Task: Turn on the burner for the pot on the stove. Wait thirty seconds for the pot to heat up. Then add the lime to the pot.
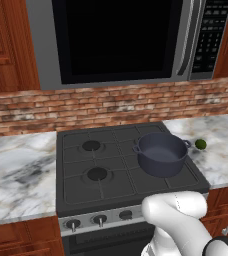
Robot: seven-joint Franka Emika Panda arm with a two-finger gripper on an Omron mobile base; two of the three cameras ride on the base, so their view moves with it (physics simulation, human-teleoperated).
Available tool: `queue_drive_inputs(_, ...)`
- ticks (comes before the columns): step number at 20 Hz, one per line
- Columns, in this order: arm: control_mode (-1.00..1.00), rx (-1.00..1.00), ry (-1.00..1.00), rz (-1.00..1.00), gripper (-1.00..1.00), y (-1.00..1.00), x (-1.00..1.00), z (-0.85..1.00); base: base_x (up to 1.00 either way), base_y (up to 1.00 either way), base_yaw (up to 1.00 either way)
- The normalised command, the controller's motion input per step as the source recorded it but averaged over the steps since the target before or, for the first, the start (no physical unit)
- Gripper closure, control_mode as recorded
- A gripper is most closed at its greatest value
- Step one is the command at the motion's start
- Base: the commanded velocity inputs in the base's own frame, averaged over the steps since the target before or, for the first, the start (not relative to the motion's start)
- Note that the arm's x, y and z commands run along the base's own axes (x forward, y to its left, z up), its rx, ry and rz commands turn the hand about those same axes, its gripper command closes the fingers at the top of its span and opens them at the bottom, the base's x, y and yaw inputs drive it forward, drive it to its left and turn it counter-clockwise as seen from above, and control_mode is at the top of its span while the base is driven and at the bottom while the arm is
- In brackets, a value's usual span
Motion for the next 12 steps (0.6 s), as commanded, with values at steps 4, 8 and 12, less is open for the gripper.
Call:
queue_drive_inputs(4,-1.00,0.00,0.00,0.00,-1.00,0.00,0.00,0.00,0.00,0.00,0.00)
queue_drive_inputs(8,-1.00,0.00,0.00,0.00,-1.00,0.00,0.00,0.00,0.00,0.00,0.00)
queue_drive_inputs(12,-1.00,0.00,0.00,0.00,-1.00,0.00,0.00,0.00,0.00,0.00,0.00)
